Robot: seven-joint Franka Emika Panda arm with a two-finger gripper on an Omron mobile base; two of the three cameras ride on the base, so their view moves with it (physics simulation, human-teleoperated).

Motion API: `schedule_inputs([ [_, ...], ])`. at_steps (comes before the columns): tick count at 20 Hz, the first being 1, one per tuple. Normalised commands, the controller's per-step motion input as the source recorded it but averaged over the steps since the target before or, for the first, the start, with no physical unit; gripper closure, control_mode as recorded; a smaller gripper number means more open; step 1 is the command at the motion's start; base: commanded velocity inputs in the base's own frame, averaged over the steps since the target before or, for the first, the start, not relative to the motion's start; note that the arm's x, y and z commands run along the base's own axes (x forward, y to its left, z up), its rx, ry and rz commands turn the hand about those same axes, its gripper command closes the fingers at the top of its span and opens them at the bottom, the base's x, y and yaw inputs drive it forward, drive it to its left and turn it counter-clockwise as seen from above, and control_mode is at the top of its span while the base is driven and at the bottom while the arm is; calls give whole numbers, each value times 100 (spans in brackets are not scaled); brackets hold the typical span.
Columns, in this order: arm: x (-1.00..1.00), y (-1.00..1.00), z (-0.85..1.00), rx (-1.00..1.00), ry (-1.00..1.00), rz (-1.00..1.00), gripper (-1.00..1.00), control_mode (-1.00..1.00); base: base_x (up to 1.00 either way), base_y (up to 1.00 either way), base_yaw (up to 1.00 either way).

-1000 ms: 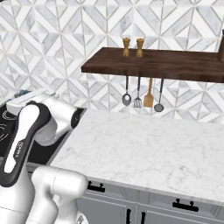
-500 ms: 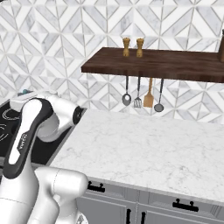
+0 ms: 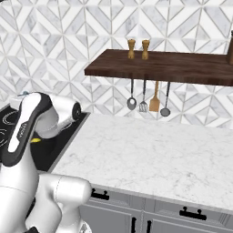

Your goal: Put the broccoli and lemon in the pot. Retrieve the spatula and lightly stir the vegetables in the pot.

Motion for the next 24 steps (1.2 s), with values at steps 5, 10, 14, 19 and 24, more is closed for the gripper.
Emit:
schedule_inputs([
  [5, 14, 31, 0, -9, 1, 0, 100, -100, 0, 0, 0],
  [10, 9, 32, -3, -9, -3, -4, 100, -100, 0, 0, 0],
  [14, 8, 13, -6, -3, 0, -8, 100, -100, 0, 0, 0],
  [19, 7, 4, -12, 0, 0, -4, 100, -100, 0, 0, 0],
  [24, 10, 6, -13, 0, 0, -7, 100, -100, 0, 0, 0],
])
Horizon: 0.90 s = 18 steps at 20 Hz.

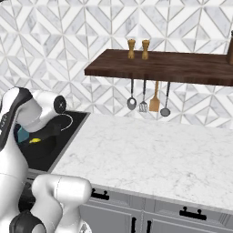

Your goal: Put the broccoli and lemon in the pot. Retrieve the spatula and lightly stir the vegetables in the pot.

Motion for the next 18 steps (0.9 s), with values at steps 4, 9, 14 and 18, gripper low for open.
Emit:
schedule_inputs([
  [4, 27, 10, -17, 0, 0, -5, 100, -100, 0, 0, 0],
  [9, 21, 14, -7, -2, 0, -10, 100, -100, 0, 0, 0],
  [14, 1, 11, -5, -4, 0, -20, 100, -100, 0, 0, 0],
  [18, 0, 9, -1, -3, 1, -23, 100, -100, 0, 0, 0],
])
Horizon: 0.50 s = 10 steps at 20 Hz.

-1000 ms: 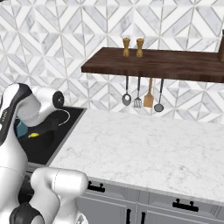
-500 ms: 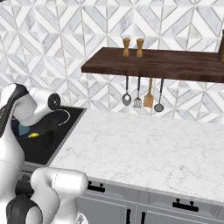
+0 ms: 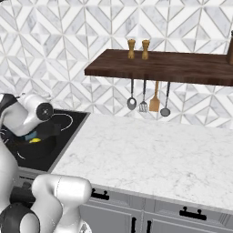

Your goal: Put the broccoli and lemon in the pot. Retrieve the spatula and lightly stir the vegetables in the pot.

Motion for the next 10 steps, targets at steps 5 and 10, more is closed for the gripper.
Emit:
schedule_inputs([
  [5, 2, 14, 0, -2, 3, -18, 100, -100, 0, 0, 0],
  [10, 1, 10, 0, 0, 7, -6, 100, -100, 0, 0, 0],
])
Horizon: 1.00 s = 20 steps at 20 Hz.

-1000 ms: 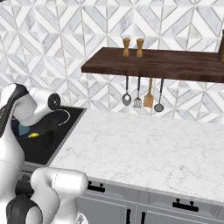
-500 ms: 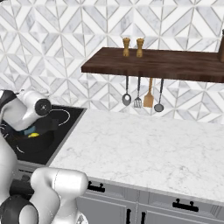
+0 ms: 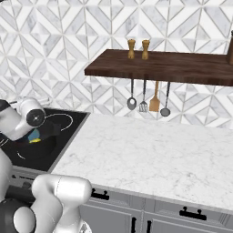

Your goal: Put the broccoli and lemon in the pot. Retrieve the spatula and lightly stir the vegetables in the pot.

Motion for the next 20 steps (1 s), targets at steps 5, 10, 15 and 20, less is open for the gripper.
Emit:
schedule_inputs([
  [5, 9, 25, 0, 0, 11, -4, 100, -100, 0, 0, 0],
  [10, 18, 29, -3, 0, 6, -3, 100, -100, 0, 0, 0],
  [15, 16, 16, -22, 1, 10, -4, 100, -100, 0, 0, 0],
  [20, 25, 2, -12, 0, 3, -1, 100, -100, 0, 0, 0],
])
